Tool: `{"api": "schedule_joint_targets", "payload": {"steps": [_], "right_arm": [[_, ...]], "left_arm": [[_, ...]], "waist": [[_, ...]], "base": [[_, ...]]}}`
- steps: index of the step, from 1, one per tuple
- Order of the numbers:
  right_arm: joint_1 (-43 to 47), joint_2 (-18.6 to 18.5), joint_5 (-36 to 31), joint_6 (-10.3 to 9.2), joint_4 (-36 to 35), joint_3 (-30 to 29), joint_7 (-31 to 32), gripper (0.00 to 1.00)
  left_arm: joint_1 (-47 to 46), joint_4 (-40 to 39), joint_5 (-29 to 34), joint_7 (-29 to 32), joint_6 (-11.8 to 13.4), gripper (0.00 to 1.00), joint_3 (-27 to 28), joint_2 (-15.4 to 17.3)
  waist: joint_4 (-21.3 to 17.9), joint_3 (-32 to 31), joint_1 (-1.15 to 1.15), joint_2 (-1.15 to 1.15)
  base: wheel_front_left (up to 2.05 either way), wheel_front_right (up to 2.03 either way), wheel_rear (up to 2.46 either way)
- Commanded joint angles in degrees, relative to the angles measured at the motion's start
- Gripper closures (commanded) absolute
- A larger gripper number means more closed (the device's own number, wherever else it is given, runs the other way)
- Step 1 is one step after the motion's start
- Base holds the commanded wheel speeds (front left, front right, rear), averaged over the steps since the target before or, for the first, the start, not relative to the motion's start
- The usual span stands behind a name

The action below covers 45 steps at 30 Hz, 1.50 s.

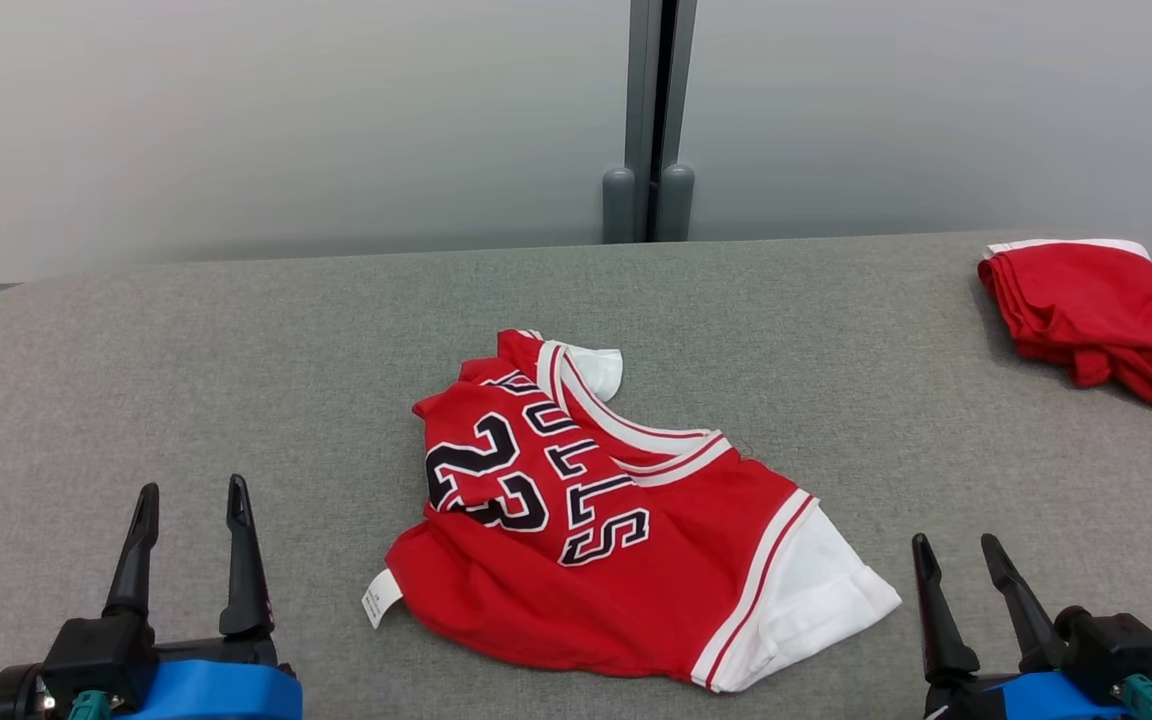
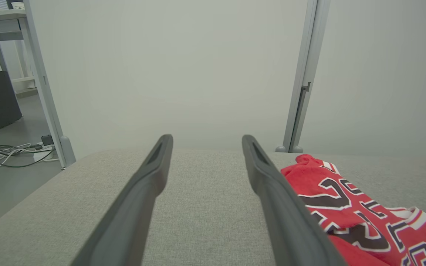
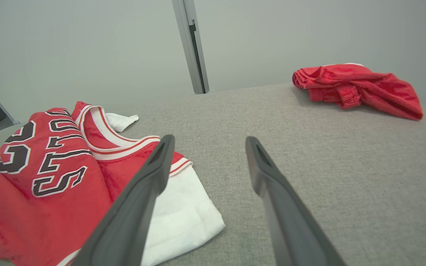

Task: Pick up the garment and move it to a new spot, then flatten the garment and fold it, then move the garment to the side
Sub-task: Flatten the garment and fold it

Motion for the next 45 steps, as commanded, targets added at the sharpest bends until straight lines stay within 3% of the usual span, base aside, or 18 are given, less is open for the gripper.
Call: {"api": "schedule_joint_targets", "payload": {"steps": [1, 9, 19, 25, 34, 45], "right_arm": [[-0.2, -0.1, -0.5, 0.03, 0.2, 0.1, -0.2, 0.0], [-3.3, -0.3, -1.5, 0.03, 1.0, 2.1, -0.2, 0.0], [-17.7, -4.4, -2.3, 0.03, 5.1, 9.9, 3.7, 0.0], [-26.3, -6.9, -2.3, 0.02, 12.7, 13.9, 7.2, 0.0], [-31.5, -9.5, -0.2, 0.02, 28.2, 18.9, 10.2, 0.0], [-35.2, -9.4, 2.8, 0.02, 40.6, 24.0, 10.2, 0.0]], "left_arm": [[-0.1, 0.2, 0.4, -0.2, -0.3, 0.0, 0.4, -0.3], [-0.8, 0.4, 1.3, -0.2, -1.2, 0.0, 0.6, -1.1], [-2.9, 0.8, 1.8, -0.2, -2.0, 0.0, -1.1, -1.9], [-4.8, 1.5, 1.2, -0.2, -2.3, 0.0, -2.4, -2.2], [-6.4, 2.3, 0.7, -0.3, -2.7, 0.0, -3.4, -2.2], [-7.3, 2.7, -0.2, -0.2, -2.5, 0.0, -4.9, -2.3]], "waist": [[0.2, 0.1, 0.0, 0.0], [1.2, 0.4, 0.0, 0.0], [3.9, 2.7, 0.0, 0.0], [6.5, 4.9, 0.0, 0.0], [9.6, 6.9, 0.0, 0.0], [10.8, 7.7, 0.0, 0.0]], "base": [[0.0, 0.0, 0.0], [0.0, 0.0, 0.0], [0.0, 0.0, 0.0], [0.0, 0.0, 0.0], [0.0, 0.0, 0.0], [0.0, 0.0, 0.0]]}}
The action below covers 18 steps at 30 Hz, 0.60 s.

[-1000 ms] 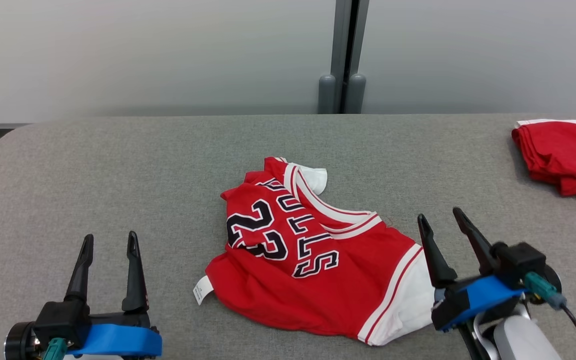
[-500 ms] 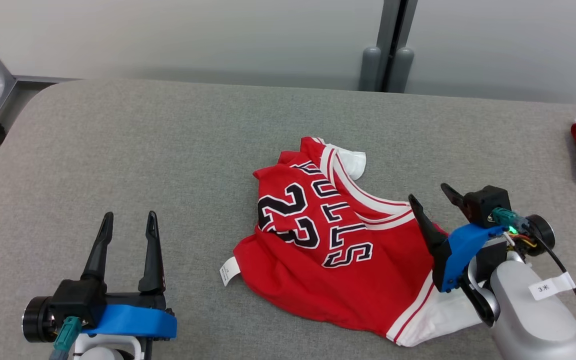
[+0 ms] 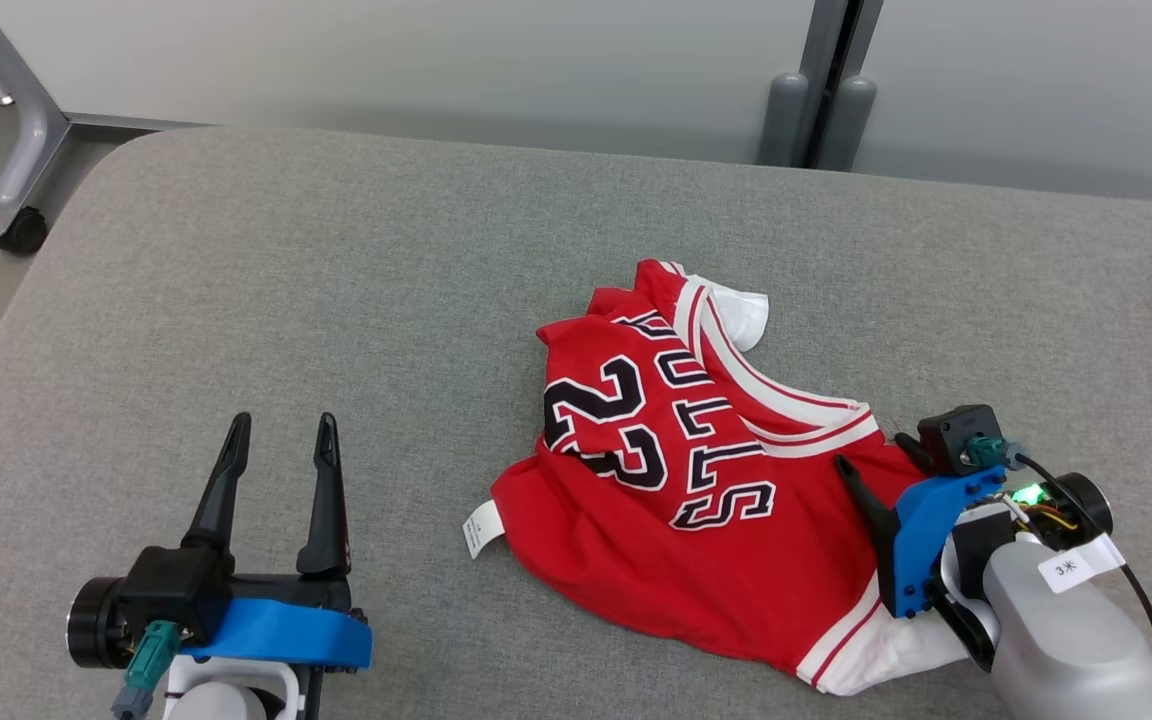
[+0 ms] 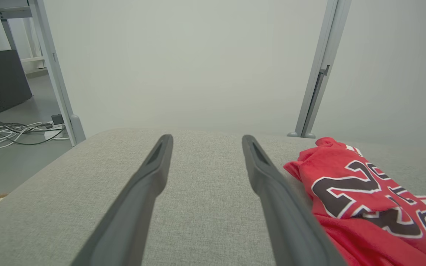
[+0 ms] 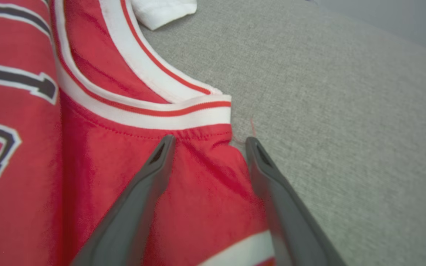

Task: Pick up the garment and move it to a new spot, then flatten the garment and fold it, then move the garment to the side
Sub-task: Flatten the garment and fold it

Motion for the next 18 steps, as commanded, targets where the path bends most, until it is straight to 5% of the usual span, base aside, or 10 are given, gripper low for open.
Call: {"api": "schedule_joint_targets", "payload": {"steps": [1, 2, 3, 4, 5, 18], "right_arm": [[-0.9, 0.3, 0.5, 0.01, 1.0, 0.7, 0.1, 0.0], [-1.0, 0.6, 1.0, 0.01, 1.8, 1.2, 0.4, 0.0], [-1.2, 0.7, 1.4, 0.02, 2.5, 1.7, 0.5, 0.22], [-1.4, 0.9, 1.9, 0.02, 3.0, 2.3, 0.6, 0.69], [-1.4, 1.0, 2.4, 0.02, 3.5, 2.7, 0.5, 0.98], [2.2, -4.0, 10.9, 0.0, 3.3, 2.2, -7.7, 1.0]], "left_arm": [[-1.0, 0.0, -0.2, -0.2, 0.1, 0.0, -0.1, -0.1], [-1.1, 0.0, -0.3, -0.2, 0.2, 0.0, -0.3, -0.1], [-1.1, 0.0, -0.4, -0.2, 0.3, 0.0, -0.4, -0.1], [-1.1, 0.1, -0.5, -0.2, 0.4, 0.0, -0.5, -0.1], [-1.2, 0.2, -0.5, -0.2, 0.4, 0.0, -0.5, -0.1], [1.0, 0.4, -0.8, -0.2, 0.6, 0.0, 0.7, -0.1]], "waist": [[0.1, 0.2, 0.0, -0.01], [0.1, 0.3, 0.0, -0.01], [0.0, 0.3, 0.0, -0.01], [-0.1, 0.4, 0.0, -0.01], [-0.3, 0.4, 0.0, -0.01], [-6.2, -2.0, 0.0, -0.01]], "base": [[0.0, 0.0, 0.0], [0.0, 0.0, 0.0], [0.0, 0.0, 0.0], [0.0, 0.0, 0.0], [0.0, 0.0, 0.0], [0.0, 0.0, 0.0]]}}
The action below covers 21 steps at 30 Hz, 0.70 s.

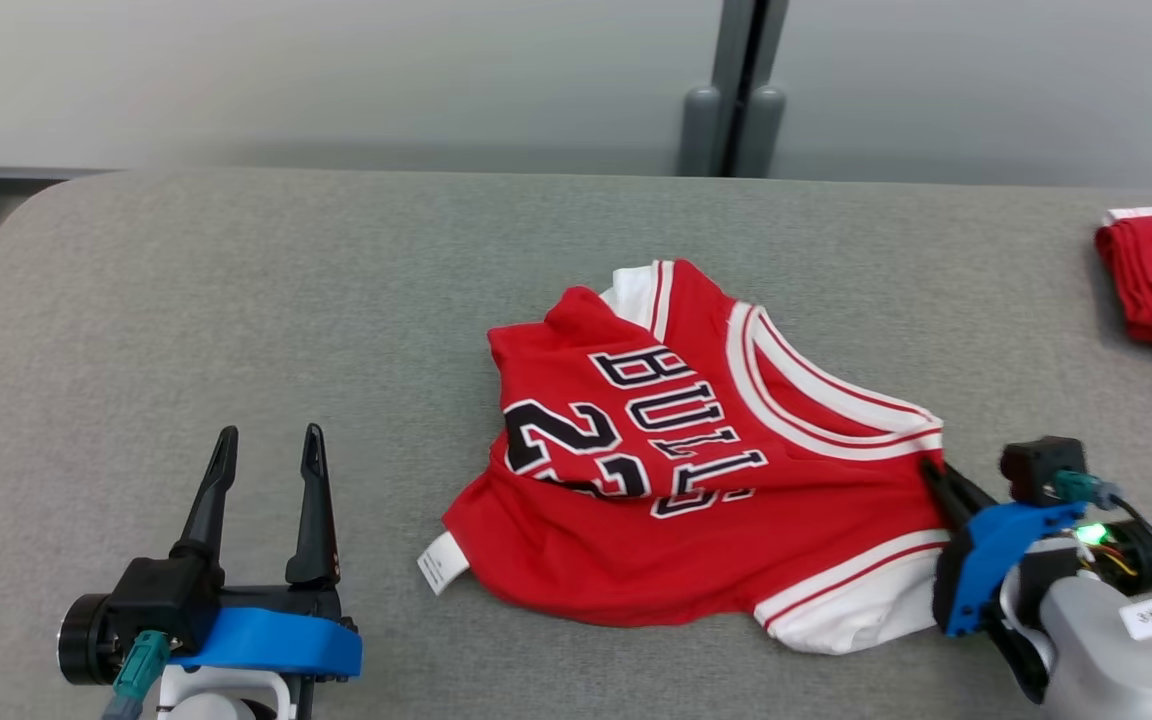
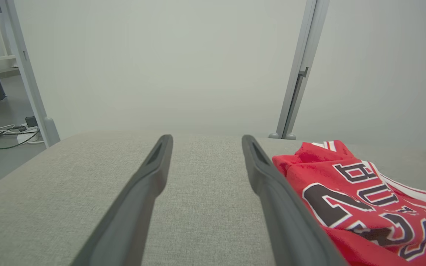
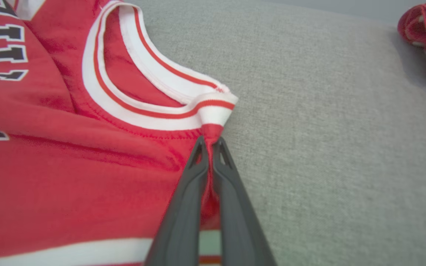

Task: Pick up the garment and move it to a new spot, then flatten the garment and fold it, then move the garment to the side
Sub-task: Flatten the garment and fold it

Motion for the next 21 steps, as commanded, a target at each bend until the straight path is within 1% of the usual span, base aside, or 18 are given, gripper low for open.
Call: {"api": "schedule_joint_targets", "payload": {"steps": [1, 6, 10, 13, 17, 18, 19, 21], "right_arm": [[1.4, -1.2, 1.0, -0.02, -0.5, -0.6, -0.8, 1.0], [4.4, -4.1, 3.6, -0.01, -2.4, -3.8, -2.1, 1.0], [7.6, -5.7, 4.8, -0.01, -4.1, -7.1, -2.6, 1.0], [10.1, -6.1, 5.0, -0.01, -5.3, -10.1, -2.8, 1.0], [13.1, -5.5, 3.8, -0.01, -6.9, -13.3, -2.9, 1.0], [13.4, -5.2, 3.2, -0.01, -7.7, -13.9, -3.0, 0.52], [13.7, -4.9, 2.7, -0.01, -8.8, -14.7, -3.0, 0.0], [14.4, -4.4, 1.0, -0.01, -11.7, -16.9, -3.0, 0.0]], "left_arm": [[0.5, -0.1, -0.2, -0.2, 0.3, 0.0, 0.1, -0.1], [0.3, -0.3, -0.2, -0.2, 0.3, 0.0, 0.0, -0.1], [-0.3, -0.1, -0.4, -0.2, 0.2, 0.0, 0.1, -0.1], [-0.3, 0.2, -0.5, -0.2, 0.1, 0.0, -0.1, -0.1], [0.5, 0.3, -0.7, -0.2, 0.0, 0.0, 0.1, -0.1], [0.7, 0.3, -0.7, -0.2, 0.0, 0.0, 0.1, -0.1], [0.9, 0.3, -0.6, -0.2, 0.0, 0.0, 0.2, -0.1], [1.2, 0.3, -0.4, -0.2, -0.1, 0.0, 0.5, -0.1]], "waist": [[-1.4, -0.8, 0.0, -0.01], [-3.9, -0.6, 0.0, -0.01], [-5.0, -0.4, 0.0, -0.01], [-5.3, -0.7, 0.0, -0.01], [-5.6, -1.5, 0.0, -0.01], [-5.6, -1.6, 0.0, -0.01], [-5.7, -1.9, 0.0, -0.01], [-5.8, -2.1, 0.0, -0.01]], "base": [[0.0, 0.0, 0.0], [0.0, 0.0, 0.0], [0.0, 0.0, 0.0], [0.0, 0.0, 0.0], [0.0, 0.0, 0.0], [0.0, 0.0, 0.0], [0.0, 0.0, 0.0], [0.0, 0.0, 0.0]]}}
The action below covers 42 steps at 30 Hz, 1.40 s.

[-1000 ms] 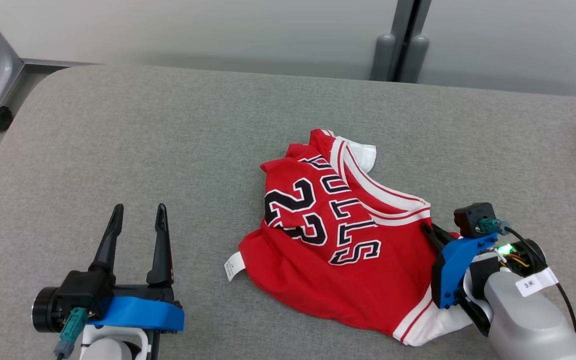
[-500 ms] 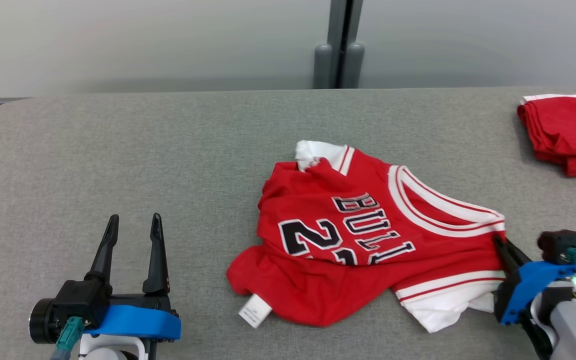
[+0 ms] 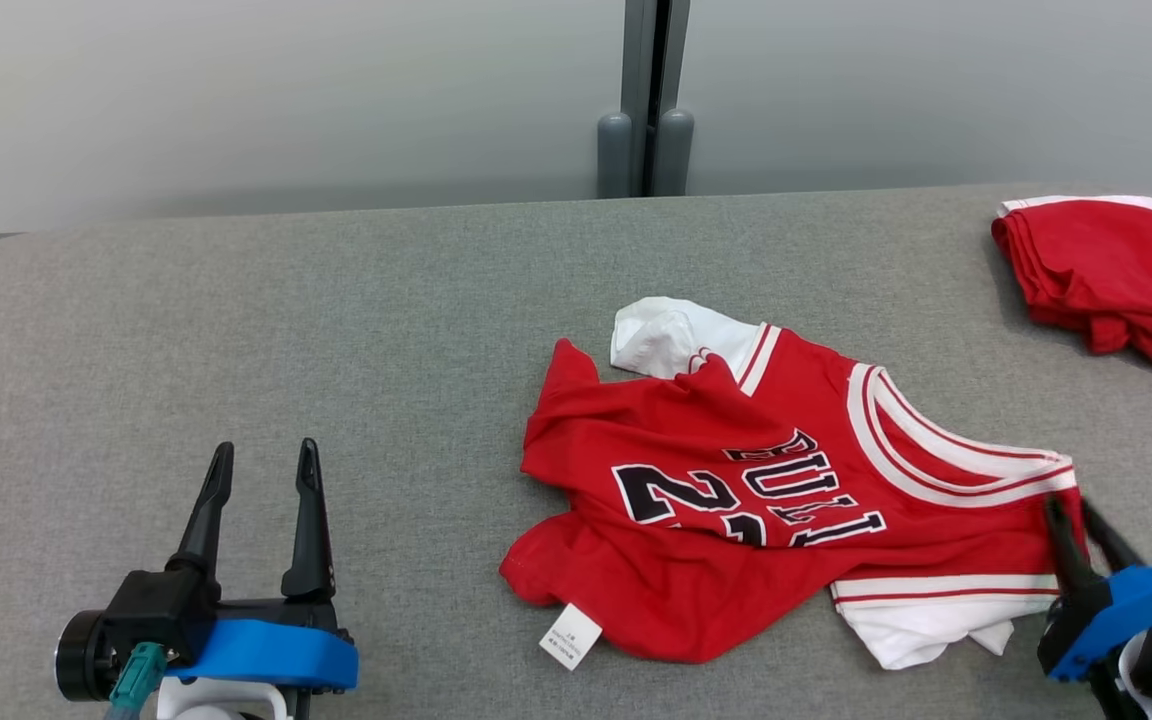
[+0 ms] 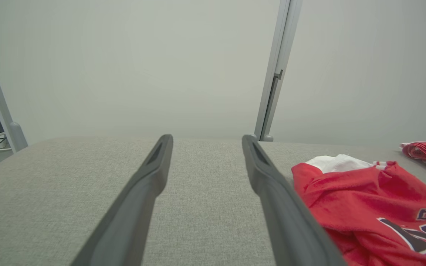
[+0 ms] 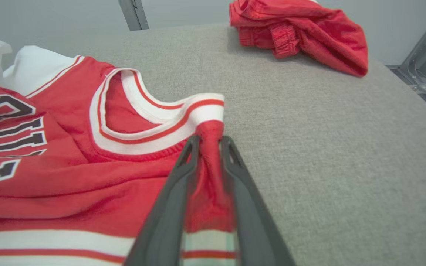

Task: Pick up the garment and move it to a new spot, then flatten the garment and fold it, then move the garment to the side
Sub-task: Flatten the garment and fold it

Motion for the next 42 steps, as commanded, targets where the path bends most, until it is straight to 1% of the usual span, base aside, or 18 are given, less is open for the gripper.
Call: {"api": "schedule_joint_targets", "payload": {"steps": [1, 2, 3, 4, 5, 9, 10, 11, 14, 16, 20, 24, 30, 37, 42], "right_arm": [[0.9, 0.4, -1.7, -0.01, -2.5, -1.8, -0.3, 0.0], [1.4, 0.9, -2.7, -0.01, -4.6, -3.1, -0.3, 0.0], [1.4, 0.9, -2.7, -0.01, -4.6, -3.1, -0.3, 0.0], [2.5, 2.2, -5.4, 0.0, -9.3, -5.9, -0.3, 0.0], [3.3, 2.9, -6.6, 0.0, -12.0, -7.3, -0.3, 0.0], [6.6, 6.8, -11.5, 0.0, -21.8, -11.0, -0.3, 0.0], [7.4, 7.8, -12.5, 0.0, -23.9, -11.4, -0.3, 0.0], [7.4, 7.8, -12.5, 0.0, -23.9, -11.4, -0.3, 0.0], [10.1, 10.7, -14.5, 0.0, -29.8, -11.6, -0.3, 0.0], [11.7, 12.4, -15.3, 0.0, -32.9, -10.9, -0.3, 0.0], [14.8, 14.6, -16.3, 0.0, -37.7, -9.9, -0.3, 0.0], [17.9, 15.9, -16.5, 0.0, -40.0, -8.8, -0.3, 0.0], [20.6, 16.8, -16.6, 0.0, -39.9, -7.5, -0.3, 0.0], [20.1, 17.1, -16.5, 0.0, -38.9, -7.3, -0.3, 0.0], [19.6, 17.1, -16.7, 0.0, -38.6, -7.4, -0.3, 0.0]], "left_arm": [[0.3, 0.0, 0.1, -0.2, -0.3, 0.0, 0.3, 0.0], [0.5, 0.0, 0.2, -0.2, -0.2, 0.0, 0.4, 0.0], [0.5, 0.0, 0.2, -0.2, -0.2, 0.0, 0.4, 0.0], [0.7, -0.1, 0.4, -0.2, -0.3, 0.0, 0.6, 0.0], [0.7, 0.0, 0.6, -0.2, -0.3, 0.0, 0.6, 0.0], [0.5, 0.2, 0.7, -0.2, -0.5, 0.0, 1.1, 0.0], [0.6, 0.2, 0.8, -0.2, -0.6, 0.0, 1.1, 0.0], [0.6, 0.2, 0.8, -0.2, -0.6, 0.0, 1.1, 0.0], [0.7, 0.4, 1.1, -0.2, -0.7, 0.0, 1.3, 0.0], [0.7, 0.5, 1.2, -0.2, -0.7, 0.0, 1.2, 0.0], [1.2, 0.5, 1.2, -0.2, -0.8, 0.0, 0.9, 0.0], [1.3, 0.9, 1.4, -0.2, -0.8, 0.0, 1.0, 0.0], [1.7, 1.4, 1.7, -0.2, -1.0, 0.0, 1.0, 0.0], [1.8, 2.1, 2.3, -0.2, -1.1, 0.0, 0.8, 0.0], [-0.7, 2.5, 3.0, -0.2, -1.2, 0.0, -0.9, 0.2]], "waist": [[-0.2, -0.2, 0.0, 0.0], [-0.3, -0.3, 0.0, 0.0], [-0.3, -0.3, 0.0, 0.0], [-0.4, -0.4, 0.0, 0.0], [-0.4, -0.5, 0.0, 0.0], [-0.7, -0.9, 0.0, 0.0], [-0.7, -1.0, 0.0, 0.0], [-0.7, -1.0, 0.0, 0.0], [-0.9, -1.3, 0.0, 0.0], [-0.9, -1.5, 0.0, 0.0], [-0.8, -1.9, 0.0, 0.0], [-0.7, -2.3, 0.0, 0.0], [-0.6, -2.8, 0.0, 0.0], [-1.1, -3.4, 0.0, 0.0], [-1.5, -3.4, 0.0, 0.0]], "base": [[0.0, 0.0, 0.0], [0.0, 0.0, 0.0], [0.0, 0.0, 0.0], [0.0, 0.0, 0.0], [0.0, 0.0, 0.0], [0.0, 0.0, 0.0], [0.0, 0.0, 0.0], [0.0, 0.0, 0.0], [0.0, 0.0, 0.0], [0.0, 0.0, 0.0], [0.0, 0.0, 0.0], [0.0, 0.0, 0.0], [0.0, 0.0, 0.0], [0.0, 0.0, 0.0], [0.0, 0.0, 0.0]]}}
